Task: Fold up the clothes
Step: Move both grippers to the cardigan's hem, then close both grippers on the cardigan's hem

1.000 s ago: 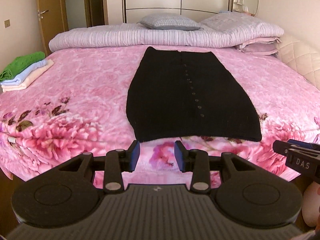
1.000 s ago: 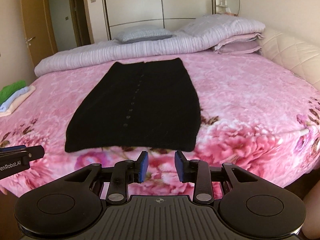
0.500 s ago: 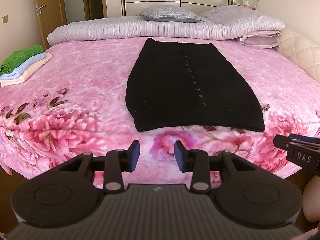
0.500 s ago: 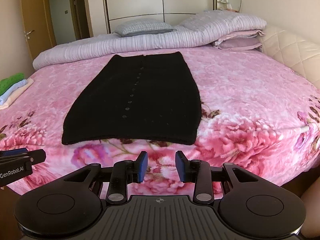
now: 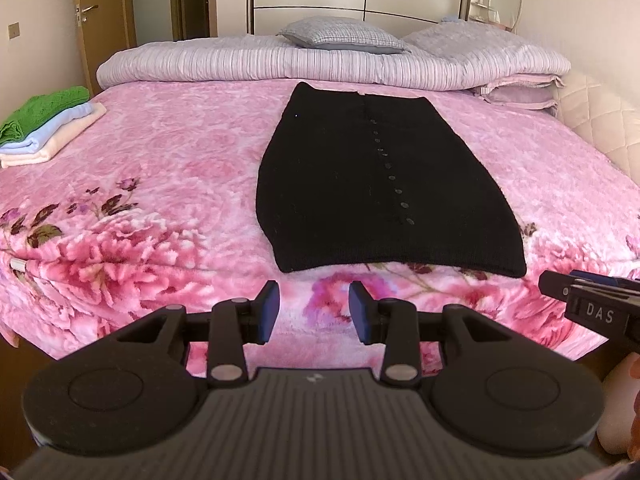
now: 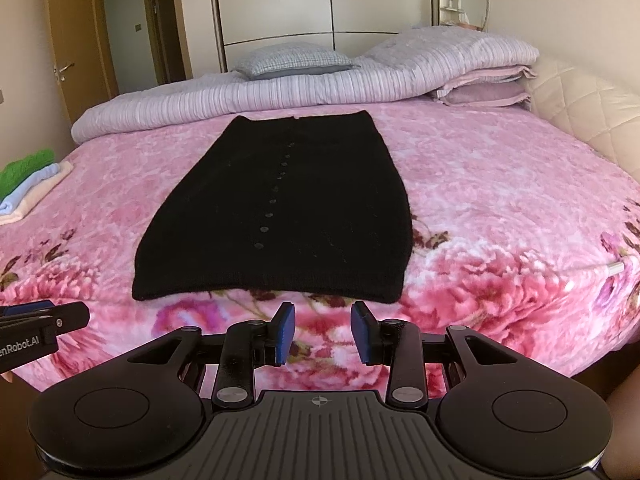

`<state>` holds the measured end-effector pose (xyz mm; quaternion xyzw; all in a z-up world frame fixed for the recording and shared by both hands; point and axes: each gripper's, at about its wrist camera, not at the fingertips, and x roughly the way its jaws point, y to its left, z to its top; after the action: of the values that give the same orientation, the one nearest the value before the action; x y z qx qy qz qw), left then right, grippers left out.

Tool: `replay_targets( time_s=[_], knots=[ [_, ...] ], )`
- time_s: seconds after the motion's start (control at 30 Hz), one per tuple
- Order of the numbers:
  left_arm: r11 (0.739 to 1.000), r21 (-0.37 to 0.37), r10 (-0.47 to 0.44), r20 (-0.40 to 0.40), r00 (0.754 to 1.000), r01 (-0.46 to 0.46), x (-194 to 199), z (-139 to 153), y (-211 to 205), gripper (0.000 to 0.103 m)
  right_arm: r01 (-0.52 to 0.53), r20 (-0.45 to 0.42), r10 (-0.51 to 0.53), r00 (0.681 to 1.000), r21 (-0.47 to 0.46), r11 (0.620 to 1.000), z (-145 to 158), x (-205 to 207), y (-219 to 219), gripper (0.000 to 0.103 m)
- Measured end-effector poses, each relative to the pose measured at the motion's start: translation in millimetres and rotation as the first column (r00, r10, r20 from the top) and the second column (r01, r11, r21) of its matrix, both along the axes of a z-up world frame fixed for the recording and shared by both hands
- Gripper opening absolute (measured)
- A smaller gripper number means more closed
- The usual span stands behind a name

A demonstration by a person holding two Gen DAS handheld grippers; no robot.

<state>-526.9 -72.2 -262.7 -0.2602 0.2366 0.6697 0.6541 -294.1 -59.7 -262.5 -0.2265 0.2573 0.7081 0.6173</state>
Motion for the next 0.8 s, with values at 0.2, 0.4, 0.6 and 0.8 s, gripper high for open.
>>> replay_targets(
  time_s=[0.2,0.4,0.6,0.8],
  knots=[
    [0.999,-0.020,-0.030,0.064,0.997,0.032,-19,-6,25,0.034,0.020,-0.046,-0.021,0.999,-0.030,0.999,-8,18,25,0.035],
    [0.993,-0.115,0.054,0.327,0.943,-0.018,-70,-34,74,0.034,0.111,-0.256,-0.147,0.955,-0.151,0.982,-37,86,69,0.035],
    [0.982,-0.180,0.147,0.487,0.861,-0.066,-104,-71,129,0.035,0.111,-0.552,-0.252,0.795,-0.275,0.955,-76,147,111,0.035],
    [0.962,-0.256,0.232,0.574,0.785,-0.097,-129,-107,170,0.035,0.075,-0.653,-0.276,0.705,-0.319,0.945,-100,167,139,0.035]
  ],
)
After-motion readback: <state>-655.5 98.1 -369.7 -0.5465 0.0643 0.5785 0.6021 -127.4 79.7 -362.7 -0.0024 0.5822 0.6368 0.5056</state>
